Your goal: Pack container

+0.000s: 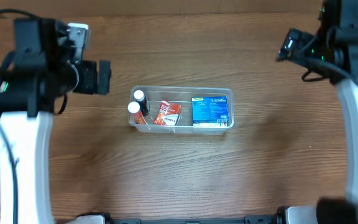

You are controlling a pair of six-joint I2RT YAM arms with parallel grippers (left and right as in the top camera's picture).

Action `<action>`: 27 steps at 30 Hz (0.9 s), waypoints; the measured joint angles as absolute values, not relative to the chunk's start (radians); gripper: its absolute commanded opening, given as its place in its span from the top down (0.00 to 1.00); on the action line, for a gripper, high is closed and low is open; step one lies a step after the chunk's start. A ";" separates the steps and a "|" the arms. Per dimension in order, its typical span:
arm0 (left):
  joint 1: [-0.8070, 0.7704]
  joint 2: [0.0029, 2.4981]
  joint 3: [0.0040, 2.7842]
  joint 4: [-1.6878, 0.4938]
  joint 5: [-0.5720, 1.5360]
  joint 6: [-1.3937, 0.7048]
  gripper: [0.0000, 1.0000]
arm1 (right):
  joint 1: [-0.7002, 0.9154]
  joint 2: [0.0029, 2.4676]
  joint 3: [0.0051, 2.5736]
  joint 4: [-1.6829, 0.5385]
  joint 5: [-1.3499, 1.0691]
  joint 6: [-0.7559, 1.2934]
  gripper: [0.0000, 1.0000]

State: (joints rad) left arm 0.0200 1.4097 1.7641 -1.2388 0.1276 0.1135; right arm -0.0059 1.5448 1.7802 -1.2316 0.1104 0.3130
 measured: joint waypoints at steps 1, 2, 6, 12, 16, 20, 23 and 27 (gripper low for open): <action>0.020 1.357 1.732 -1.222 0.128 0.116 0.00 | -0.006 1.490 1.726 -1.219 0.110 0.315 0.00; 0.020 1.301 1.691 -1.206 0.128 0.116 0.00 | -0.006 1.435 1.668 -1.205 0.110 0.318 0.00; 0.020 1.047 1.475 -1.144 0.131 0.115 0.00 | -0.006 1.201 1.380 -1.137 0.108 0.329 0.00; 0.020 0.647 1.163 -1.140 0.127 0.092 0.00 | 0.021 0.887 1.097 -1.173 0.109 0.342 0.00; 0.020 0.468 1.072 -1.145 0.127 0.035 0.00 | 0.022 0.699 1.062 -1.169 0.109 0.350 0.00; 0.020 0.455 1.056 -1.156 0.127 0.018 0.00 | 0.022 0.675 1.060 -1.169 0.108 0.355 0.00; 0.020 0.455 1.053 -1.180 0.127 0.012 0.00 | 0.022 0.681 1.056 -1.169 0.108 0.360 0.00; 0.020 0.455 1.053 -1.216 0.127 0.006 0.00 | 0.022 0.681 1.056 -1.168 0.108 0.362 0.00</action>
